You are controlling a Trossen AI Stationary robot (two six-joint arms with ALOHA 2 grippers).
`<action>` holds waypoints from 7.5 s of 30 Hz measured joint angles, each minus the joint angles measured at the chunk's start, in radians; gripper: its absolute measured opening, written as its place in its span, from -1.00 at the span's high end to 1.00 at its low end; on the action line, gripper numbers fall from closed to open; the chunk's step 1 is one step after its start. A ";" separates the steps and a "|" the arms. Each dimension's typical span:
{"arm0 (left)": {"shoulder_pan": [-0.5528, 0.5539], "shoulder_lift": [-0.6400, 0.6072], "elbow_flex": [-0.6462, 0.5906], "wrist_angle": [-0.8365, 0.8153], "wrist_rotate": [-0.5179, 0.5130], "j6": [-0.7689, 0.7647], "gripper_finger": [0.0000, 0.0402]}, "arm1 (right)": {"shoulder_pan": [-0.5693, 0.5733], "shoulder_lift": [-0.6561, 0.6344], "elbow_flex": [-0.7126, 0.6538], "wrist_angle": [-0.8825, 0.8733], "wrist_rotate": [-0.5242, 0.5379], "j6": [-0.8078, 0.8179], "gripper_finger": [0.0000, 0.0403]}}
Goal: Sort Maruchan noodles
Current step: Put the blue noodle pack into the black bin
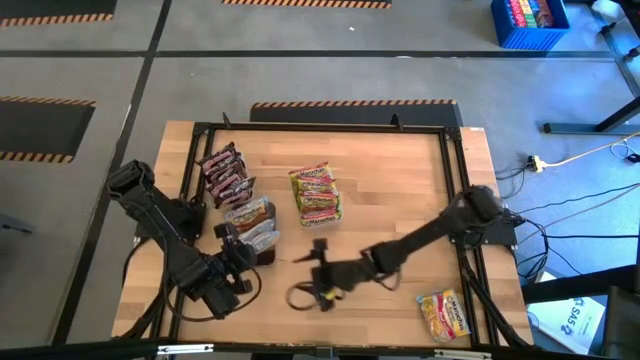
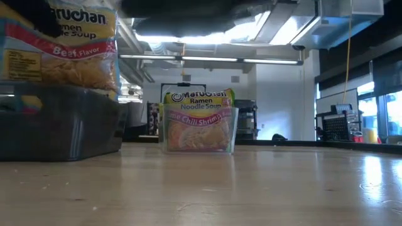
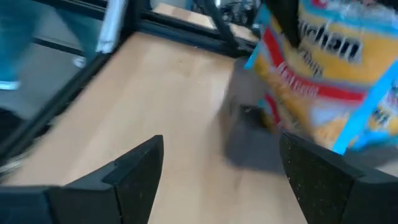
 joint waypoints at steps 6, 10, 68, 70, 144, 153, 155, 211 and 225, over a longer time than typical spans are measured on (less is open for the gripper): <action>0.011 -0.003 0.000 -0.053 -0.008 0.004 0.81 | -0.089 0.135 0.251 -0.138 -0.079 -0.086 -0.49; 0.018 -0.004 -0.012 -0.079 -0.027 0.008 0.81 | -0.136 0.205 0.336 -0.170 -0.168 -0.089 -0.49; 0.083 -0.006 -0.304 0.258 0.009 0.035 0.22 | -0.191 0.259 0.377 -0.274 -0.256 -0.024 -0.49; 0.084 -0.005 -0.285 0.243 0.001 0.037 0.22 | -0.191 0.240 0.377 -0.328 -0.220 -0.014 -0.49; 0.031 0.001 -0.154 0.506 -0.137 0.027 0.23 | 0.455 -0.361 -0.344 -0.817 -0.148 1.401 -0.49; 0.074 0.031 -0.154 0.853 -0.079 0.354 0.23 | 0.313 -0.283 -0.341 -0.621 -0.068 1.058 -0.49; 0.082 0.061 -0.154 0.957 -0.072 0.424 0.23 | 0.293 -0.278 -0.342 -0.566 -0.058 1.008 -0.49; 0.407 0.555 -0.154 1.723 0.312 0.557 0.23 | 0.351 -0.304 -0.720 -0.003 0.187 1.654 -0.49; 0.360 0.489 -0.154 1.728 0.331 0.628 0.23 | 0.330 -0.255 -0.717 0.123 0.122 1.558 -0.49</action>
